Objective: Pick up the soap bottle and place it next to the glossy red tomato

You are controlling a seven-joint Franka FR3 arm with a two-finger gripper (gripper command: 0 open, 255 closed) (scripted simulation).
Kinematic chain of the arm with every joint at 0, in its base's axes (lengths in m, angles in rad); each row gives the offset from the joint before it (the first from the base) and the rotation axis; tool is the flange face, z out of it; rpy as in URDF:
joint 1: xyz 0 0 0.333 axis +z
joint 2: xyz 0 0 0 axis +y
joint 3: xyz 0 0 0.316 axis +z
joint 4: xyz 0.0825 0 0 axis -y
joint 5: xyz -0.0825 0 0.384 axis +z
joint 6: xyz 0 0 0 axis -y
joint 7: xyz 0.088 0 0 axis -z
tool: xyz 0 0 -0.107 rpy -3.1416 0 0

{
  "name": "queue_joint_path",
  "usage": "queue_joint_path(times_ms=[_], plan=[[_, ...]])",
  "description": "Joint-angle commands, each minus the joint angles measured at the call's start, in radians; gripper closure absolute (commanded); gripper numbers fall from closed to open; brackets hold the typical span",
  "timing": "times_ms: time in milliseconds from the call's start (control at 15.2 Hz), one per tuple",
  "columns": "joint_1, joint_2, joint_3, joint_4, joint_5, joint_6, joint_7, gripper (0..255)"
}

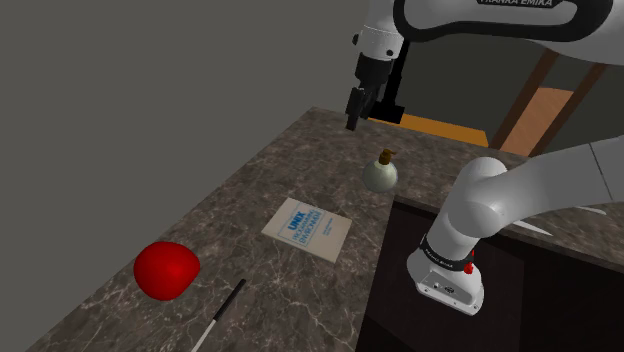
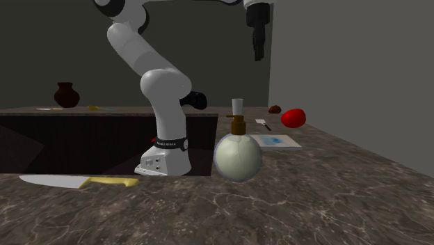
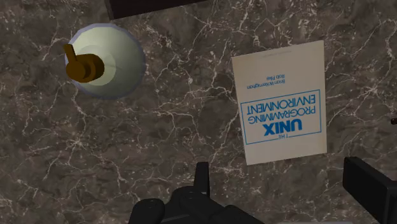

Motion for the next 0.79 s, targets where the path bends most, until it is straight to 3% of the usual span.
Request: queue_joint_path(times_ms=[0, 726], plan=[[0.0, 0.0, 0.0, 0.0, 0.0, 0.0, 0.0, 0], [-0.098, -0.098, -0.214, -0.26, -0.154, 0.152, -0.241, 0]])
